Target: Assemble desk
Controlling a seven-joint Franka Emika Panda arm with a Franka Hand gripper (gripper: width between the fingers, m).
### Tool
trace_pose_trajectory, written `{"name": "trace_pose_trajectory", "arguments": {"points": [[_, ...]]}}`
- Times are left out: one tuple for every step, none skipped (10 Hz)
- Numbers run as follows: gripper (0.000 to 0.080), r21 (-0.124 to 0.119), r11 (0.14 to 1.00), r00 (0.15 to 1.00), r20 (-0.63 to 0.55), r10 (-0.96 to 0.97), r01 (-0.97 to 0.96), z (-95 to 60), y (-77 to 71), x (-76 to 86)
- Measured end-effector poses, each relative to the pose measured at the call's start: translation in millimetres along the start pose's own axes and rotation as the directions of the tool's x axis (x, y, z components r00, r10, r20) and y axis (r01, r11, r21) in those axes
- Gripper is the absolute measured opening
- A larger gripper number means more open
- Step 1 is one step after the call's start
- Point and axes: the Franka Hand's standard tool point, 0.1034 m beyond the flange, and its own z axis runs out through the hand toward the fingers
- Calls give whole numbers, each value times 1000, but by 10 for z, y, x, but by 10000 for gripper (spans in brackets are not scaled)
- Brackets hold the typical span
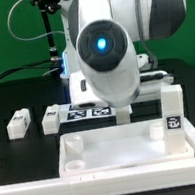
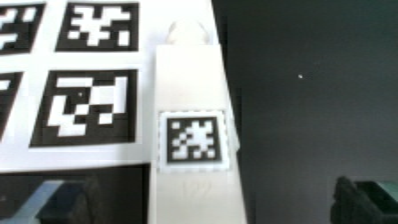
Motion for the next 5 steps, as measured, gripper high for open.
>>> {"name": "trace_pose_trajectory", "arguments": {"points": [[649, 0, 1000, 1000, -2, 0, 0, 0, 1, -8], [649, 1, 1000, 1000, 3, 8, -8, 20, 15, 6], [649, 1, 1000, 1000, 22, 23, -23, 75, 52, 67], [649, 1, 1000, 999, 21, 24, -24, 82, 60, 108], [649, 3, 1000, 999, 27, 29, -29, 105, 81, 118]]}}
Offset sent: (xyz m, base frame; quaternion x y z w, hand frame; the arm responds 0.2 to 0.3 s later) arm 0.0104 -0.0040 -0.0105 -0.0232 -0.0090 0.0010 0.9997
